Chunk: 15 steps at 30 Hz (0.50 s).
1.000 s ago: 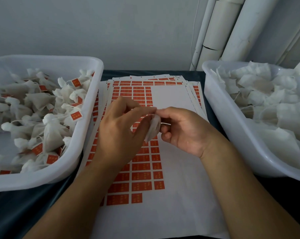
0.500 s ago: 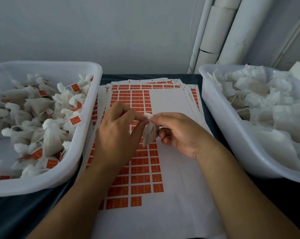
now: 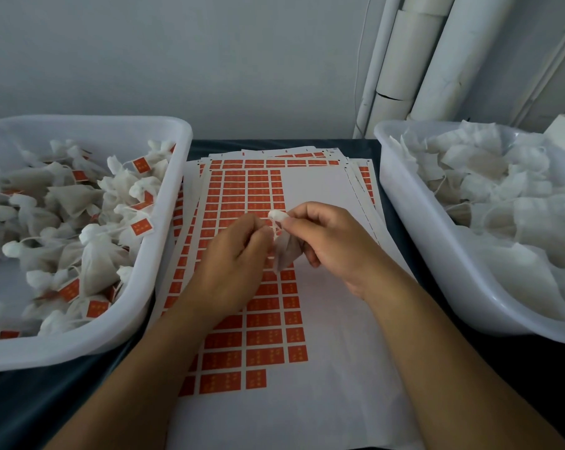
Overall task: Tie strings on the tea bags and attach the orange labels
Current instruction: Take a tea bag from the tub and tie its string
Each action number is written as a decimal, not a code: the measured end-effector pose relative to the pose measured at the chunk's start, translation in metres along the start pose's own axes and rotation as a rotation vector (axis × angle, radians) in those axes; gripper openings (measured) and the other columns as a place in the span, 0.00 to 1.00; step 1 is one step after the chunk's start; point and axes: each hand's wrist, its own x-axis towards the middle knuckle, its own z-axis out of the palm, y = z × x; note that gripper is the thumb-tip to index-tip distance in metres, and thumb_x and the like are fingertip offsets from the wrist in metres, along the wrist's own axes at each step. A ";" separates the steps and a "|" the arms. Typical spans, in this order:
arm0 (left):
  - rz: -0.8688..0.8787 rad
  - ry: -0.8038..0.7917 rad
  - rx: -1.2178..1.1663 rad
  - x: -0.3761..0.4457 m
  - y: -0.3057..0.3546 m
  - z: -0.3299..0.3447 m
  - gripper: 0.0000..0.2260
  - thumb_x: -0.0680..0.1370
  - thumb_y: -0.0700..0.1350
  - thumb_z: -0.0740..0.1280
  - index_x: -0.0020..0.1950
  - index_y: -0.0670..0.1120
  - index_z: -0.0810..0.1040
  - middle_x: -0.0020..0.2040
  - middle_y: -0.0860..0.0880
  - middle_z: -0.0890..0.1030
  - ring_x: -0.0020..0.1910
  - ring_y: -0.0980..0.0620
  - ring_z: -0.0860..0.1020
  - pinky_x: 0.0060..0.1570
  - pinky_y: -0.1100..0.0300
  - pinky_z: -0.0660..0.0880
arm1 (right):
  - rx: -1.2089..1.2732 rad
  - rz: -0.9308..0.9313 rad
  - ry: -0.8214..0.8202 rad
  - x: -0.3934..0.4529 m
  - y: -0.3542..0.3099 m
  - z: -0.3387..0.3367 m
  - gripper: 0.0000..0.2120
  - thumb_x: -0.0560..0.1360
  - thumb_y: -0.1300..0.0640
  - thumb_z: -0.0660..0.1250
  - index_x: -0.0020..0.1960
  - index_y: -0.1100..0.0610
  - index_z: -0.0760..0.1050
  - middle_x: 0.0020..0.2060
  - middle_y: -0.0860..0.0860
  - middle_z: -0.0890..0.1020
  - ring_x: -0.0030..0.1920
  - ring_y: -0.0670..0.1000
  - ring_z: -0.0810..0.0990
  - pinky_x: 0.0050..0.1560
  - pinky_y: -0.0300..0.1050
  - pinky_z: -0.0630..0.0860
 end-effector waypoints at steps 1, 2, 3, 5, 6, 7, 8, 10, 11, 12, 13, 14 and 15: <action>-0.046 -0.023 -0.051 0.000 0.001 -0.001 0.15 0.85 0.46 0.56 0.41 0.49 0.75 0.33 0.57 0.77 0.33 0.62 0.75 0.30 0.73 0.71 | -0.015 -0.012 0.004 0.000 0.000 0.000 0.12 0.81 0.47 0.67 0.48 0.55 0.81 0.32 0.46 0.82 0.28 0.43 0.78 0.33 0.32 0.74; -0.091 -0.039 -0.099 0.000 0.002 -0.003 0.16 0.86 0.47 0.55 0.41 0.48 0.75 0.33 0.56 0.78 0.32 0.62 0.76 0.31 0.73 0.72 | -0.033 -0.030 0.007 0.000 -0.001 0.000 0.12 0.81 0.46 0.67 0.48 0.54 0.81 0.33 0.46 0.82 0.29 0.42 0.78 0.33 0.31 0.73; -0.134 -0.054 -0.157 0.000 0.002 -0.004 0.18 0.85 0.48 0.55 0.40 0.47 0.76 0.34 0.54 0.79 0.33 0.61 0.77 0.32 0.71 0.74 | -0.055 -0.053 0.006 -0.001 -0.001 0.000 0.10 0.81 0.46 0.68 0.49 0.53 0.81 0.33 0.45 0.82 0.30 0.42 0.78 0.33 0.31 0.73; -0.217 -0.085 -0.348 -0.002 0.005 -0.006 0.20 0.85 0.49 0.55 0.39 0.49 0.80 0.36 0.52 0.81 0.35 0.57 0.79 0.39 0.63 0.79 | -0.103 -0.111 -0.030 -0.002 -0.001 0.000 0.07 0.80 0.46 0.68 0.52 0.50 0.79 0.36 0.43 0.81 0.34 0.40 0.80 0.34 0.31 0.74; -0.254 -0.085 -0.459 -0.002 0.007 -0.008 0.20 0.84 0.49 0.56 0.39 0.51 0.83 0.37 0.50 0.81 0.37 0.54 0.80 0.42 0.58 0.80 | -0.124 -0.139 -0.063 -0.003 -0.001 0.001 0.07 0.80 0.46 0.69 0.54 0.48 0.78 0.39 0.42 0.81 0.37 0.40 0.81 0.35 0.31 0.75; -0.289 -0.072 -0.554 -0.002 0.008 -0.009 0.20 0.84 0.48 0.57 0.39 0.52 0.84 0.37 0.49 0.82 0.37 0.52 0.81 0.44 0.54 0.81 | -0.141 -0.167 -0.095 -0.004 -0.001 0.001 0.08 0.80 0.47 0.70 0.57 0.46 0.77 0.42 0.40 0.81 0.41 0.40 0.82 0.36 0.32 0.77; -0.323 -0.054 -0.625 -0.002 0.009 -0.011 0.19 0.83 0.47 0.58 0.39 0.52 0.85 0.38 0.48 0.82 0.38 0.51 0.81 0.44 0.53 0.81 | -0.153 -0.195 -0.117 -0.004 -0.001 0.002 0.10 0.79 0.47 0.71 0.59 0.43 0.76 0.44 0.39 0.80 0.45 0.42 0.83 0.38 0.33 0.79; -0.367 -0.044 -0.732 0.000 0.009 -0.013 0.16 0.82 0.46 0.59 0.41 0.48 0.84 0.39 0.46 0.81 0.39 0.49 0.80 0.44 0.52 0.79 | -0.163 -0.251 -0.130 -0.006 -0.002 0.003 0.12 0.78 0.48 0.72 0.59 0.39 0.74 0.44 0.35 0.80 0.48 0.44 0.82 0.44 0.37 0.82; -0.378 -0.052 -0.781 0.000 0.009 -0.013 0.15 0.82 0.45 0.59 0.41 0.47 0.83 0.38 0.45 0.79 0.39 0.48 0.78 0.44 0.52 0.78 | -0.162 -0.276 -0.130 -0.006 -0.002 0.002 0.13 0.78 0.49 0.72 0.58 0.37 0.74 0.44 0.34 0.80 0.49 0.44 0.82 0.46 0.37 0.83; -0.387 -0.062 -0.831 -0.001 0.009 -0.013 0.15 0.81 0.45 0.59 0.39 0.47 0.82 0.37 0.46 0.78 0.37 0.49 0.76 0.44 0.52 0.77 | -0.158 -0.294 -0.129 -0.007 -0.003 0.002 0.12 0.78 0.49 0.73 0.58 0.37 0.74 0.43 0.34 0.80 0.48 0.44 0.82 0.46 0.37 0.83; -0.398 -0.074 -0.883 -0.001 0.009 -0.013 0.15 0.81 0.45 0.59 0.38 0.47 0.81 0.36 0.47 0.76 0.36 0.51 0.75 0.42 0.52 0.76 | -0.151 -0.305 -0.127 -0.008 -0.004 0.001 0.11 0.78 0.50 0.73 0.57 0.38 0.75 0.41 0.34 0.80 0.47 0.45 0.82 0.46 0.37 0.83; -0.407 -0.084 -0.929 -0.002 0.010 -0.012 0.16 0.81 0.45 0.59 0.37 0.48 0.80 0.35 0.48 0.76 0.35 0.52 0.75 0.41 0.54 0.75 | -0.143 -0.312 -0.127 -0.008 -0.005 0.001 0.10 0.78 0.50 0.73 0.56 0.40 0.76 0.40 0.34 0.80 0.46 0.46 0.83 0.45 0.38 0.83; -0.412 -0.091 -0.965 -0.002 0.011 -0.012 0.17 0.82 0.45 0.59 0.35 0.48 0.80 0.35 0.48 0.75 0.34 0.53 0.75 0.39 0.57 0.75 | -0.134 -0.316 -0.126 -0.008 -0.006 0.000 0.08 0.77 0.50 0.73 0.54 0.41 0.77 0.40 0.35 0.81 0.45 0.47 0.83 0.44 0.38 0.83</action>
